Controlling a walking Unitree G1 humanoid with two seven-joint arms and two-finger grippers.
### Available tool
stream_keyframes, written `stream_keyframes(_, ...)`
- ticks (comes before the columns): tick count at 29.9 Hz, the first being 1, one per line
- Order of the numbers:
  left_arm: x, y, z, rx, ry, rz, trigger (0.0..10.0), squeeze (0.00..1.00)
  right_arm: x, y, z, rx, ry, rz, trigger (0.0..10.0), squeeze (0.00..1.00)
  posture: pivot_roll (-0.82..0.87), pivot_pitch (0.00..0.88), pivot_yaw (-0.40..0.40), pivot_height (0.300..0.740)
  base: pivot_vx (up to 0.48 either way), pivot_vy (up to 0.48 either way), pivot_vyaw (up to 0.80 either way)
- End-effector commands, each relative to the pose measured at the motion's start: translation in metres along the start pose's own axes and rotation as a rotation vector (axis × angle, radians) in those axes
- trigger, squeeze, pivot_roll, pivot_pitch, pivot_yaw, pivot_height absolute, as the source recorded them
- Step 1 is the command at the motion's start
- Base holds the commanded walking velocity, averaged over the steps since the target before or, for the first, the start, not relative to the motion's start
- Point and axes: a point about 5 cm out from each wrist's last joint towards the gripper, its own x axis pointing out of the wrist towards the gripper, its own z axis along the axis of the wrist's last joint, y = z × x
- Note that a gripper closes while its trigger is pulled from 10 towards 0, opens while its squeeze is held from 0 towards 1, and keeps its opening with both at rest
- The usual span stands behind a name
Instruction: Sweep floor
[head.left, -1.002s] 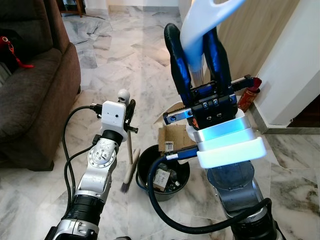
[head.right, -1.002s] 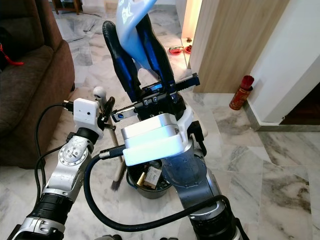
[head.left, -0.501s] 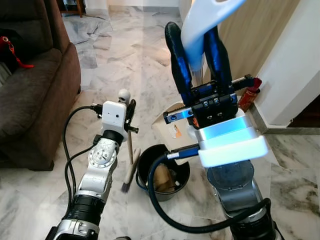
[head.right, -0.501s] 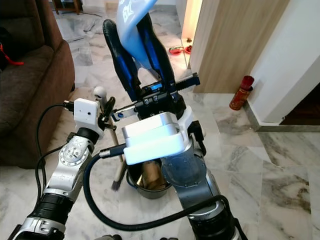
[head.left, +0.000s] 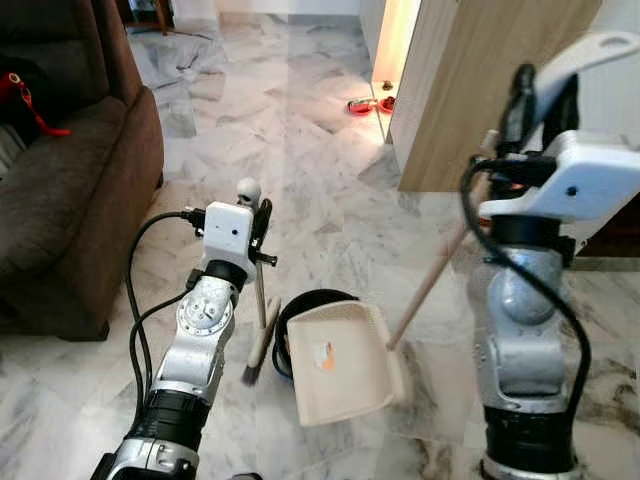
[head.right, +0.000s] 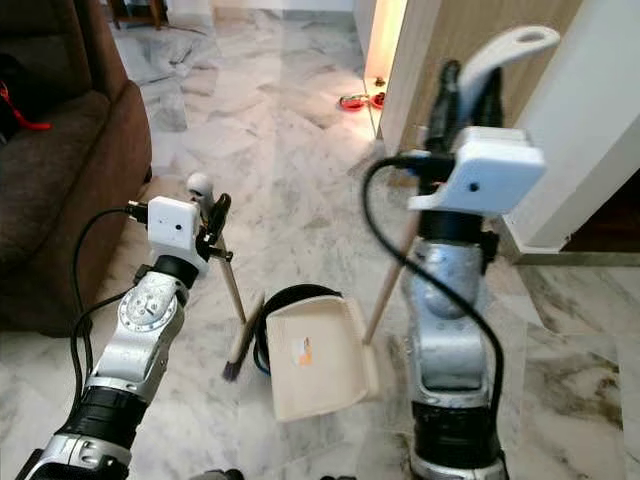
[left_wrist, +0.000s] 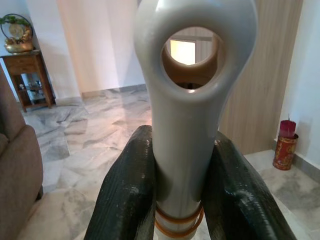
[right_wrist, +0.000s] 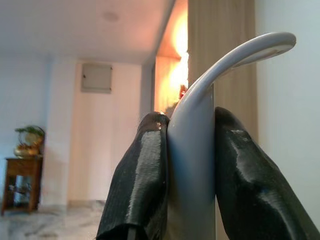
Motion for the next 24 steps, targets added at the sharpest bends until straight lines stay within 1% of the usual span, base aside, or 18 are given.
stream_keyframes(1,0.003,-0.001,0.011,0.008,-0.064,-0.008,10.0,0.0,0.01,-0.01,0.013,-0.023,-0.071,-0.027,10.0,0.0,0.11,0.103,-0.059,0.74,0.0,0.0,0.0)
stream_keyframes(2,0.003,-0.001,0.011,0.009,-0.064,-0.009,10.0,0.0,0.013,-0.015,0.015,-0.03,-0.077,-0.04,10.0,0.0,0.11,0.103,-0.059,0.74,0.0,0.0,0.0)
stream_keyframes(3,0.003,-0.001,0.011,0.009,-0.064,-0.009,10.0,0.0,0.013,-0.015,0.015,-0.03,-0.077,-0.04,10.0,0.0,0.11,0.103,-0.059,0.74,0.0,0.0,0.0)
stream_keyframes(5,0.003,-0.001,0.011,0.008,-0.064,-0.009,10.0,0.0,0.016,-0.026,0.016,-0.06,-0.075,-0.069,10.0,0.0,0.11,0.106,-0.06,0.74,0.0,0.0,0.0)
stream_keyframes(6,0.003,-0.002,0.011,0.008,-0.062,-0.008,10.0,0.0,0.017,-0.031,0.013,-0.077,-0.059,-0.093,10.0,0.0,0.11,0.106,-0.06,0.74,0.0,0.0,0.0)
stream_keyframes(7,0.003,-0.002,0.011,0.009,-0.061,-0.008,10.0,0.0,0.017,-0.033,0.012,-0.083,-0.051,-0.103,10.0,0.0,0.11,0.106,-0.06,0.74,0.0,0.0,0.0)
stream_keyframes(9,0.003,-0.002,0.01,0.014,-0.057,-0.008,10.0,0.0,0.015,-0.038,0.007,-0.074,-0.019,-0.132,10.0,0.0,0.11,0.11,-0.059,0.74,0.0,0.0,0.0)
stream_keyframes(11,0.003,-0.002,0.01,0.015,-0.056,-0.007,10.0,0.0,0.015,-0.039,0.006,-0.071,-0.013,-0.136,10.0,0.0,0.11,0.11,-0.059,0.74,0.0,0.0,0.0)
stream_keyframes(14,0.003,-0.002,0.011,0.015,-0.056,-0.005,10.0,0.0,0.012,-0.044,0.001,-0.055,0.024,-0.178,10.0,0.0,0.11,0.115,-0.059,0.74,0.0,0.0,0.0)
stream_keyframes(15,0.002,-0.002,0.01,0.019,-0.054,-0.002,10.0,0.0,0.011,-0.046,-0.003,-0.039,0.051,-0.2,10.0,0.0,0.11,0.114,-0.059,0.74,0.0,0.0,0.0)
stream_keyframes(17,0.003,-0.002,0.01,0.022,-0.052,0.002,10.0,0.0,0.01,-0.047,-0.006,-0.022,0.07,-0.213,10.0,0.0,0.11,0.12,-0.06,0.74,0.0,0.0,0.0)
stream_keyframes(24,0.003,-0.001,0.01,0.027,-0.053,0.008,10.0,0.0,0.011,-0.042,-0.009,0.0,0.09,-0.196,10.0,0.0,0.11,0.124,-0.061,0.74,0.0,0.0,0.0)
